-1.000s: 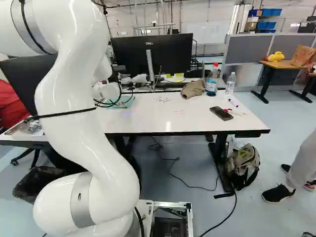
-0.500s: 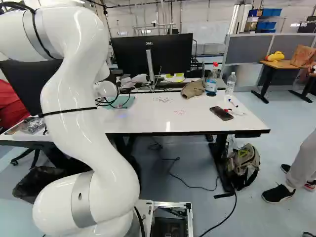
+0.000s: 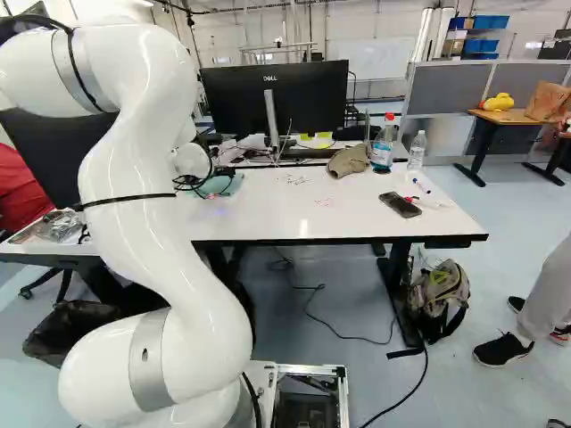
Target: Clean the table with the green towel
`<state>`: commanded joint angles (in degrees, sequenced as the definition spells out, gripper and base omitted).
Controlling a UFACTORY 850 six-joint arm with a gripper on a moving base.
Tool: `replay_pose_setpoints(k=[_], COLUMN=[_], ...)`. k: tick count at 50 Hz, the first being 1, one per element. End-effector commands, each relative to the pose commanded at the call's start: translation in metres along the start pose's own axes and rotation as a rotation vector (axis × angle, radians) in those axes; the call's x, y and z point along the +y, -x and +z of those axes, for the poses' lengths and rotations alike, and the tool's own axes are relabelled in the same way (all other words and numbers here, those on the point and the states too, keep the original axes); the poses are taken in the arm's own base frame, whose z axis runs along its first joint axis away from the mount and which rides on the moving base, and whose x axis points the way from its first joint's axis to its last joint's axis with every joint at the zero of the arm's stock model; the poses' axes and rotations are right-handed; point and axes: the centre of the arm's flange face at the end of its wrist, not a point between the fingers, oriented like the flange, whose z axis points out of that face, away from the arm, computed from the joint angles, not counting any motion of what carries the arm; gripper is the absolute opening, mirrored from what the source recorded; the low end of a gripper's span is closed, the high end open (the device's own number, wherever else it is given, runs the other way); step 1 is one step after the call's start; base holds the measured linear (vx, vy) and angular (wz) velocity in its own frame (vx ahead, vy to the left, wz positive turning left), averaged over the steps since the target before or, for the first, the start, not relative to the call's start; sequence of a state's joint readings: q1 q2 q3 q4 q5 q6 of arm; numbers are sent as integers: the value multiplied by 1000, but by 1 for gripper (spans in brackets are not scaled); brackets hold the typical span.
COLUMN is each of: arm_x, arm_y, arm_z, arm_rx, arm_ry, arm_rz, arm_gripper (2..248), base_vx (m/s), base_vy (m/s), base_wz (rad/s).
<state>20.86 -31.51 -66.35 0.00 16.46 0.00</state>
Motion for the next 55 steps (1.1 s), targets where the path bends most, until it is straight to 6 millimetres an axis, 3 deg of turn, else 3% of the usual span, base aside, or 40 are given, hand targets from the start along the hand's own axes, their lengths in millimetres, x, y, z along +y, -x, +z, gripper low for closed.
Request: replay_pose_setpoints(k=[55], arm_x=[4], arm_y=[-4], arm_z=[10], arm_rx=[-12], arm_ry=[5], arm_rz=[4], arm_gripper=[247], base_vx=[0], base_vy=[0], base_wz=[0])
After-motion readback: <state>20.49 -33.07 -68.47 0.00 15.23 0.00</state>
